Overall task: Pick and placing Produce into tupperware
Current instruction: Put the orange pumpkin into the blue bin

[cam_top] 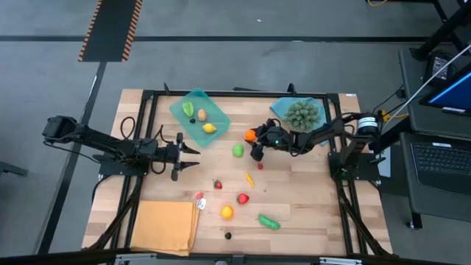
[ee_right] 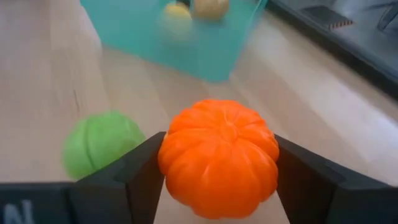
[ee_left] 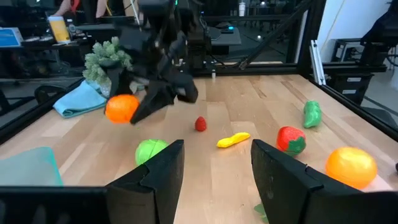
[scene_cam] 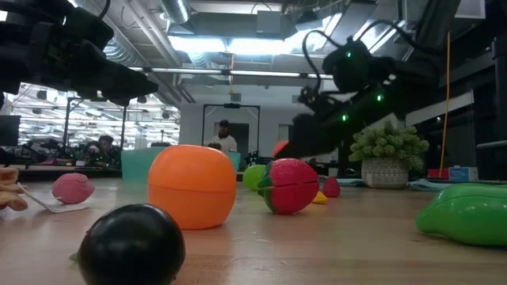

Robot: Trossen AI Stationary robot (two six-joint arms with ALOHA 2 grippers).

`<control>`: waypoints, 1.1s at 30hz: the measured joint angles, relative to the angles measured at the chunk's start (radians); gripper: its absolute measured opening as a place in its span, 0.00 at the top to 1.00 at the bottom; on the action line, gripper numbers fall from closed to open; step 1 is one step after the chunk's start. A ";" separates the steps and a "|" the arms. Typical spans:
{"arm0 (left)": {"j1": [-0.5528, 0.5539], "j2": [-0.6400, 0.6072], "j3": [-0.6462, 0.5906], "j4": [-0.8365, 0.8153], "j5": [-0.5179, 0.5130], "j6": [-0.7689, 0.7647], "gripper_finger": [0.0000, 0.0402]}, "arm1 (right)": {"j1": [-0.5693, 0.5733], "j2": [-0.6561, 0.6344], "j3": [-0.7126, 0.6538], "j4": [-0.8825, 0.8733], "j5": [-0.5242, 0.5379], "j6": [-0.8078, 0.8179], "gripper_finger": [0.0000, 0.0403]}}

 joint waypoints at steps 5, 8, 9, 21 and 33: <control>0.000 0.000 0.000 0.000 0.000 0.004 0.55 | 0.000 -0.104 0.000 -0.084 0.000 -0.024 0.36; 0.000 0.000 0.000 0.018 0.000 0.003 0.55 | 0.000 -0.172 0.000 -0.151 0.000 -0.042 0.39; 0.000 0.000 0.000 0.027 0.000 0.004 0.55 | 0.000 -0.192 0.000 -0.167 0.000 -0.047 0.39; 0.000 0.000 0.001 0.117 -0.001 -0.060 0.55 | 0.042 -0.301 0.000 -0.256 0.000 -0.107 0.36; 0.000 0.000 0.001 0.149 -0.016 -0.163 0.48 | 0.064 -0.303 0.000 -0.256 0.000 -0.130 0.35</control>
